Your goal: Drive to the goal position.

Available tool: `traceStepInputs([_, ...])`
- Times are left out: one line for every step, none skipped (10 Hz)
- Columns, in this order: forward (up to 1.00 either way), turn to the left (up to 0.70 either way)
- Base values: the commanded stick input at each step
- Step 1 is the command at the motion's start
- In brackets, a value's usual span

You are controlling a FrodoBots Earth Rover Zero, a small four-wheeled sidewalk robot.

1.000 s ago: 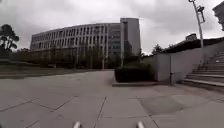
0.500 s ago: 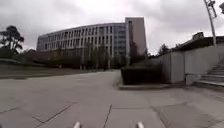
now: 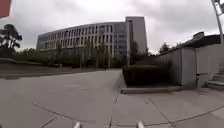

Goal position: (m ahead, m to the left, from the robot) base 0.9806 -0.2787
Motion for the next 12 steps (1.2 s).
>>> traceStepInputs([1.00,0.00])
traceStepInputs([1.00,0.00])
traceStepInputs([1.00,0.00])
traceStepInputs([1.00,0.00])
traceStepInputs([1.00,0.00])
traceStepInputs([1.00,0.00])
traceStepInputs([1.00,0.00])
traceStepInputs([1.00,0.00])
traceStepInputs([1.00,0.00])
traceStepInputs([1.00,0.00])
traceStepInputs([1.00,0.00])
traceStepInputs([1.00,0.00])
